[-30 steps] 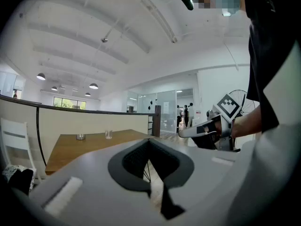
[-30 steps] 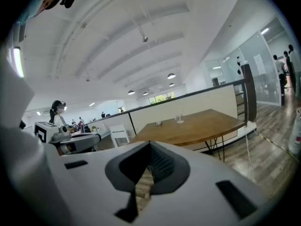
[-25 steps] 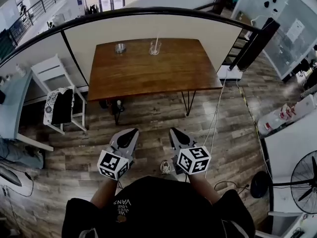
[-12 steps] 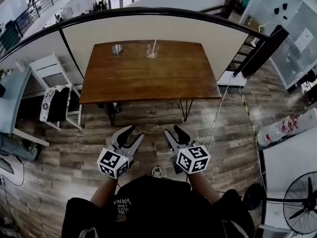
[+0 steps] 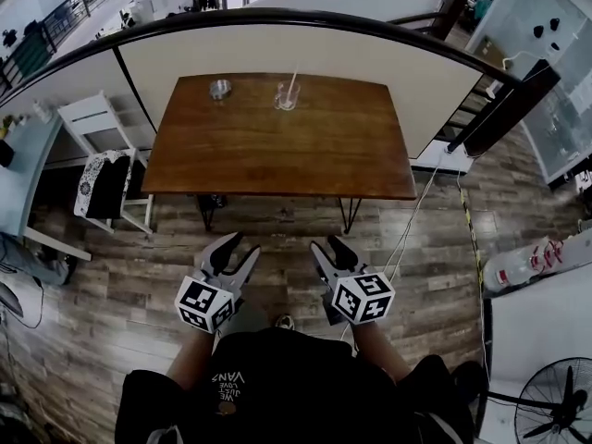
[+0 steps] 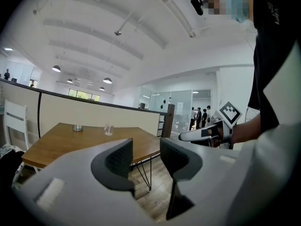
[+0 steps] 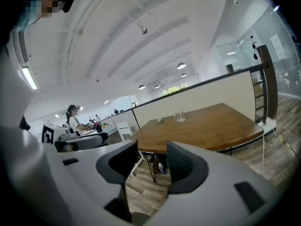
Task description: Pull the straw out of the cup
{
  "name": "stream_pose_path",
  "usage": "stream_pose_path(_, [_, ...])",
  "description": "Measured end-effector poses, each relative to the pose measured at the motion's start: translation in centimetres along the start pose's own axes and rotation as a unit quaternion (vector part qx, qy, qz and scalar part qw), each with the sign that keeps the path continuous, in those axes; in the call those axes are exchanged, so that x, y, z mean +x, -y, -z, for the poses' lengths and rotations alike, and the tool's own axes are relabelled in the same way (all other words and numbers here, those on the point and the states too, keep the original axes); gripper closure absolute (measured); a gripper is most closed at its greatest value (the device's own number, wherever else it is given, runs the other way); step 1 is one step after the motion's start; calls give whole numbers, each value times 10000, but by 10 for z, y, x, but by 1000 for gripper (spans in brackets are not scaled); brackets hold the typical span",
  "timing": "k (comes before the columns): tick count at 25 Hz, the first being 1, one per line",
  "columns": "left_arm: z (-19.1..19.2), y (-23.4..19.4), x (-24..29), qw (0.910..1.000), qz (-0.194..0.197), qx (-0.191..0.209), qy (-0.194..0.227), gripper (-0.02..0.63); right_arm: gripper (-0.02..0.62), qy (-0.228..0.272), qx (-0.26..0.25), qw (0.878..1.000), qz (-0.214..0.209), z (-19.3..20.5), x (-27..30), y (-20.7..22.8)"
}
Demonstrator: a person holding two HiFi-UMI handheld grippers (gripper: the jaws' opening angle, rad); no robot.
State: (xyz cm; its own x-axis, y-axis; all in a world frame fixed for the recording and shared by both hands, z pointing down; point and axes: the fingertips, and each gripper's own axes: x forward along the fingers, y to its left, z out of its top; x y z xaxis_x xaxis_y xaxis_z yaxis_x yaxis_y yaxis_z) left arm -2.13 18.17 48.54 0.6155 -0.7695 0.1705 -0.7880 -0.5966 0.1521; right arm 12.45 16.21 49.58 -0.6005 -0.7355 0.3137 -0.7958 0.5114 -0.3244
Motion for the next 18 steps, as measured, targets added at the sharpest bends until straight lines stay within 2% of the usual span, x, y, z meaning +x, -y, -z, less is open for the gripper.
stream_pose_path(6, [0, -32, 27, 9999, -41, -106, -26, 442, 434, -59, 116, 9999, 40, -8, 32, 18])
stream_pose_path(18, [-33, -128, 111, 9989, 451, -66, -49, 442, 434, -30, 237, 9984, 512, -54, 127, 54])
